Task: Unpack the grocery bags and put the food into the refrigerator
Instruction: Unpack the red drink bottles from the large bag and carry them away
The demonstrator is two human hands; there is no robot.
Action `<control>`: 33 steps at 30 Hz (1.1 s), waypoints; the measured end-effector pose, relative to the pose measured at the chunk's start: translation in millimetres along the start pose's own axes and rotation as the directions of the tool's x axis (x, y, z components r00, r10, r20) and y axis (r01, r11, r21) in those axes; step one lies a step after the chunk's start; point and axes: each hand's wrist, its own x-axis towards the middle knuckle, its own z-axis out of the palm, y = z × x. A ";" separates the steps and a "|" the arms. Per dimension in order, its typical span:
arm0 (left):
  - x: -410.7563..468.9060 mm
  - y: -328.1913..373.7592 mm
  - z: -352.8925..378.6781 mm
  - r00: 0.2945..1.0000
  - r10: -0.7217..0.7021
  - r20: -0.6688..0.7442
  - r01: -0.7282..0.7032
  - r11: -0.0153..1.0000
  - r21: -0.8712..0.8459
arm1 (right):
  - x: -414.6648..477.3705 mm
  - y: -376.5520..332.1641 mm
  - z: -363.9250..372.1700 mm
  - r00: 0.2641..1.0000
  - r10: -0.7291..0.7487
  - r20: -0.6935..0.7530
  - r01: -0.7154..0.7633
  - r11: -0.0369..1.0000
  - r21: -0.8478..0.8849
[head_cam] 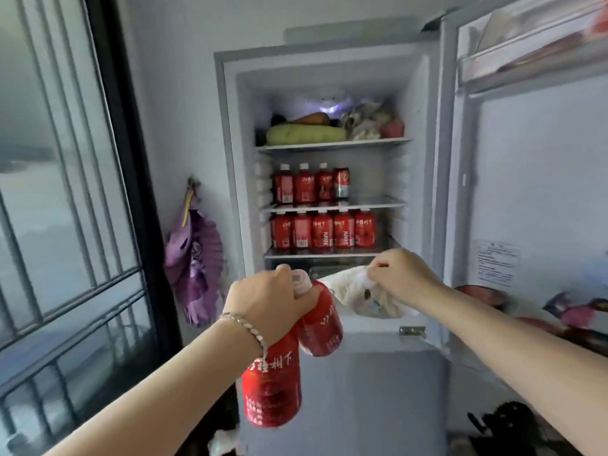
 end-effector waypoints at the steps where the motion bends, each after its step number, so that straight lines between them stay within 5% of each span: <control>1: 23.4 2.7 7.2 1.000 0.010 -0.010 -0.010 1.000 -0.004 | 21.5 4.9 0.5 0.999 -0.010 -0.039 0.011 1.000 0.023; 10: 236.0 -1.2 34.3 0.963 0.129 -0.238 -0.100 0.987 0.127 | 214.2 27.0 -0.1 0.909 -0.188 -0.371 0.263 0.951 0.164; 15: 330.0 -16.0 43.7 0.893 0.298 -0.337 -0.189 0.929 0.318 | 304.0 38.5 7.8 0.867 0.007 -0.499 0.146 0.953 0.266; 21: 421.3 -27.0 79.7 0.854 0.429 -0.295 -0.311 0.874 0.373 | 389.7 72.6 15.7 0.739 0.403 -0.540 -0.098 0.857 0.505; 26: 481.6 -15.6 114.2 0.822 0.547 -0.160 -0.430 0.779 0.456 | 427.4 105.2 19.6 0.717 0.397 -0.573 -0.159 0.893 0.420; 33: 527.2 -2.5 137.5 0.800 0.586 -0.125 -0.507 0.773 0.382 | 473.5 133.5 20.2 0.804 0.181 -0.567 -0.110 0.981 0.157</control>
